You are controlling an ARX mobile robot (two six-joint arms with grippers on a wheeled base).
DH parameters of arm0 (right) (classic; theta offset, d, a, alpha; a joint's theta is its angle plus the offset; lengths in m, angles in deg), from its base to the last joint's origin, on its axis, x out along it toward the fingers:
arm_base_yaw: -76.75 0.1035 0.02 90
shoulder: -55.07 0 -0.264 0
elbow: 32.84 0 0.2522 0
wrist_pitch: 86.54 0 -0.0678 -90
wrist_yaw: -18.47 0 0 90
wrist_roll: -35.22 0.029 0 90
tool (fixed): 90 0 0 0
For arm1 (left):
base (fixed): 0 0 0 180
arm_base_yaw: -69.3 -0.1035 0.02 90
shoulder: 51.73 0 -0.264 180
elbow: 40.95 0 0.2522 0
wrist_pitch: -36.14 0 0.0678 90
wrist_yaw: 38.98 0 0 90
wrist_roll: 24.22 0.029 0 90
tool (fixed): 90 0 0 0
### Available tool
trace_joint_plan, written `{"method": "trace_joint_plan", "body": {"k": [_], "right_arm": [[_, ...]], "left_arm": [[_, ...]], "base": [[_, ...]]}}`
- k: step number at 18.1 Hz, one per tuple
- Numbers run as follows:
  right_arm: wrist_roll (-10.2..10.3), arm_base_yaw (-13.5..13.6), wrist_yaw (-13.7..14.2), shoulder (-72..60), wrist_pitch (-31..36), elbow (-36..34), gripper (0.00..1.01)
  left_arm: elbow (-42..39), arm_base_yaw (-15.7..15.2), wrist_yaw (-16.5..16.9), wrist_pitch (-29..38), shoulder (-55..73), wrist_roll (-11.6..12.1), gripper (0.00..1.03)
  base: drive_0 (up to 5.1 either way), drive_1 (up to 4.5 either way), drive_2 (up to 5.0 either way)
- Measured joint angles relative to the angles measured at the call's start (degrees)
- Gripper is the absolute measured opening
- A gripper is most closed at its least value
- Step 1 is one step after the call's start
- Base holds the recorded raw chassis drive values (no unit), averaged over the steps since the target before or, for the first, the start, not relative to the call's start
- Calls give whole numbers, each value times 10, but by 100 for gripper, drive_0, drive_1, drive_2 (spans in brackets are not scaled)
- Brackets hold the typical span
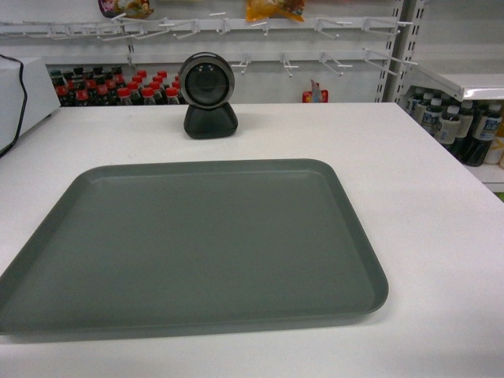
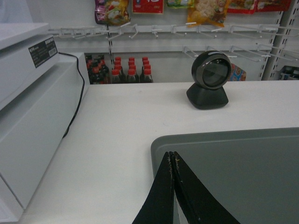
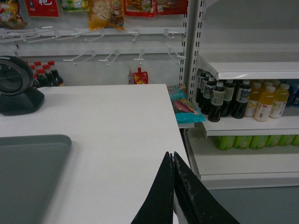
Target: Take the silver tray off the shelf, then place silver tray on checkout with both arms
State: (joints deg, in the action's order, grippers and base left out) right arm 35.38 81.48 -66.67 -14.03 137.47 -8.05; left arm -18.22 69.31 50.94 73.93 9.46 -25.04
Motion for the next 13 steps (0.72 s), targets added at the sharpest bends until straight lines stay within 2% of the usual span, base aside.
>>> {"method": "trace_joint_plan", "body": {"k": [3,4,5,6,13], "right_arm": [[0,-5,-5,-2,42,-19,2],[0,-8,-7,9,21,-36,2],[0,-34,-43,31,-1,-54,2],[0,-48,-44,62,-16,-62,2],[0,-47,-47,257,-162,-98,2]], "left_arm": [[-10,0,0,-10,-24,0,2],[-19,0,0,-22,-43,0,2],[-31,0,0,-28,-63,0,2],[-51,0,0,5,-60,0,2],[-85,0,1,-156,-237,0,2]], "base": [[0,0,0],[0,0,0],[0,0,0],[0,0,0],[0,0,0]]}}
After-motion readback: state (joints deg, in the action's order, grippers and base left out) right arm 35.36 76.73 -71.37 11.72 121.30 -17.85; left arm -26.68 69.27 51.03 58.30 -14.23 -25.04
